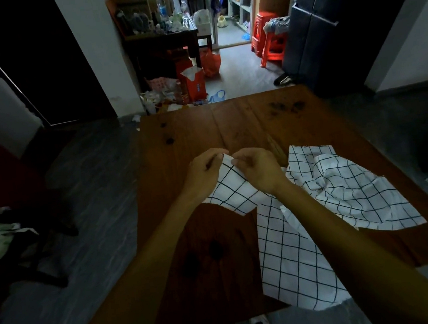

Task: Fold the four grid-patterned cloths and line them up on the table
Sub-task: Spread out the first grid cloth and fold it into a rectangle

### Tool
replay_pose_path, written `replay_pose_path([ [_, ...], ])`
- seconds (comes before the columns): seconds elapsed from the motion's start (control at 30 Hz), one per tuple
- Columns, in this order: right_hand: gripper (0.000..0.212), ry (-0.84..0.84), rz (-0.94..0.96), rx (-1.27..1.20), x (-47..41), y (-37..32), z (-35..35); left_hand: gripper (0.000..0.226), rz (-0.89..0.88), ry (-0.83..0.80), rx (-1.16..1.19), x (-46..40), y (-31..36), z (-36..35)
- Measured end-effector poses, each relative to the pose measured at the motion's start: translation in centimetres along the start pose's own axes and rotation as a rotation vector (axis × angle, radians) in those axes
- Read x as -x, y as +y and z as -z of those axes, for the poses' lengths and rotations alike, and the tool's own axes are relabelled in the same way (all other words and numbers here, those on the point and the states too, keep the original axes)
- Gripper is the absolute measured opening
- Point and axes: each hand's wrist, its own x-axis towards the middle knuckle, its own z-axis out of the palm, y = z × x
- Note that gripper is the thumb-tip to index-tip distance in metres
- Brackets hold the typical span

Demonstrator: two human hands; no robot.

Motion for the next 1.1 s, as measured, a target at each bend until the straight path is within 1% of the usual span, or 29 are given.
replay_pose_path([
  [0.1, 0.014, -0.016, -0.033, -0.004, 0.1, -0.1, 0.1, 0.021, 0.011, 0.031, -0.033, 0.1, 0.3, 0.2],
  [0.17, 0.014, -0.018, -0.002, 0.022, 0.0, -0.1, 0.1, 0.014, -0.034, 0.049, -0.083, 0.2, 0.4, 0.1],
  [0.23, 0.014, 0.0, 0.024, -0.007, 0.0, -0.3, 0.1, 0.01, -0.076, 0.083, -0.115, 0.2, 0.5, 0.3],
  [0.37, 0.018, 0.04, 0.105, -0.049, 0.1, -0.5, -0.3, 0.008, -0.133, 0.114, -0.106, -0.1, 0.5, 0.5],
  [0.43, 0.019, 0.04, 0.117, -0.05, 0.2, 0.1, -0.5, 0.009, -0.092, 0.14, -0.104, -0.3, 0.5, 0.6],
  [0.57, 0.019, 0.037, 0.018, -0.079, 1.2, 2.0, -0.3, 0.008, 0.049, 0.268, -0.003, -0.7, 0.5, 1.6],
  [0.67, 0.018, 0.037, -0.007, -0.062, 2.2, 3.1, -0.1, 0.007, 0.078, 0.312, 0.054, -1.0, 0.6, 2.3],
  [0.77, 0.017, 0.04, -0.031, -0.022, 2.7, 4.2, 0.2, 0.007, 0.088, 0.348, 0.056, -1.2, 0.5, 2.4],
  [0.93, 0.019, -0.021, -0.152, 0.094, 2.6, 5.5, 0.6, 0.006, 0.06, 0.319, 0.008, -0.7, -0.2, 1.5],
  [0.97, 0.024, -0.036, -0.146, 0.092, 2.5, 5.1, 0.6, 0.007, 0.054, 0.3, -0.008, -0.6, -0.3, 1.3],
  [1.03, 0.037, -0.048, -0.1, 0.011, 2.0, 3.4, 0.5, 0.009, 0.017, 0.235, -0.046, -0.6, -0.3, 0.9],
  [1.07, 0.038, -0.041, -0.07, -0.044, 1.5, 2.3, 0.3, 0.009, -0.006, 0.192, -0.066, -0.5, -0.2, 0.8],
  [1.1, 0.033, -0.034, -0.041, -0.074, 1.0, 1.4, 0.0, 0.009, -0.03, 0.152, -0.078, -0.5, -0.1, 0.6],
])
